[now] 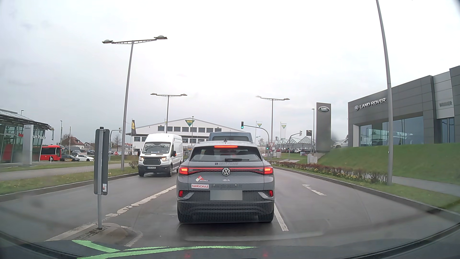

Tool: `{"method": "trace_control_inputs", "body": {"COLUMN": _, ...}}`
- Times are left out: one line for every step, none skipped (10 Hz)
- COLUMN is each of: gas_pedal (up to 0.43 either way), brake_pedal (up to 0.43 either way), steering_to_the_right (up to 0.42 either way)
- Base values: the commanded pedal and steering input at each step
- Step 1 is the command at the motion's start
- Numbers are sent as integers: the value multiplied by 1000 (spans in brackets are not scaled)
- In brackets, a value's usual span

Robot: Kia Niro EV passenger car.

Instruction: Follow the waypoints while adhering to traffic rules and regulations

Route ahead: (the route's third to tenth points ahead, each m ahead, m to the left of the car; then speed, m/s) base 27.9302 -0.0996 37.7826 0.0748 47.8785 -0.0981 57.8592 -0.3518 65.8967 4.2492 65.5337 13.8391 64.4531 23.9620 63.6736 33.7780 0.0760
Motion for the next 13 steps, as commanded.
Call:
{"method": "trace_control_inputs", "body": {"gas_pedal": 0, "brake_pedal": 177, "steering_to_the_right": 13}}
{"method": "trace_control_inputs", "body": {"gas_pedal": 0, "brake_pedal": 177, "steering_to_the_right": 13}}
{"method": "trace_control_inputs", "body": {"gas_pedal": 0, "brake_pedal": 177, "steering_to_the_right": 13}}
{"method": "trace_control_inputs", "body": {"gas_pedal": 0, "brake_pedal": 183, "steering_to_the_right": 13}}
{"method": "trace_control_inputs", "body": {"gas_pedal": 0, "brake_pedal": 177, "steering_to_the_right": 13}}
{"method": "trace_control_inputs", "body": {"gas_pedal": 0, "brake_pedal": 177, "steering_to_the_right": 13}}
{"method": "trace_control_inputs", "body": {"gas_pedal": 0, "brake_pedal": 165, "steering_to_the_right": 13}}
{"method": "trace_control_inputs", "body": {"gas_pedal": 0, "brake_pedal": 116, "steering_to_the_right": 13}}
{"method": "trace_control_inputs", "body": {"gas_pedal": 0, "brake_pedal": 0, "steering_to_the_right": 13}}
{"method": "trace_control_inputs", "body": {"gas_pedal": 0, "brake_pedal": 0, "steering_to_the_right": 13}}
{"method": "trace_control_inputs", "body": {"gas_pedal": 0, "brake_pedal": 0, "steering_to_the_right": 13}}
{"method": "trace_control_inputs", "body": {"gas_pedal": 0, "brake_pedal": 0, "steering_to_the_right": 13}}
{"method": "trace_control_inputs", "body": {"gas_pedal": 0, "brake_pedal": 0, "steering_to_the_right": 13}}
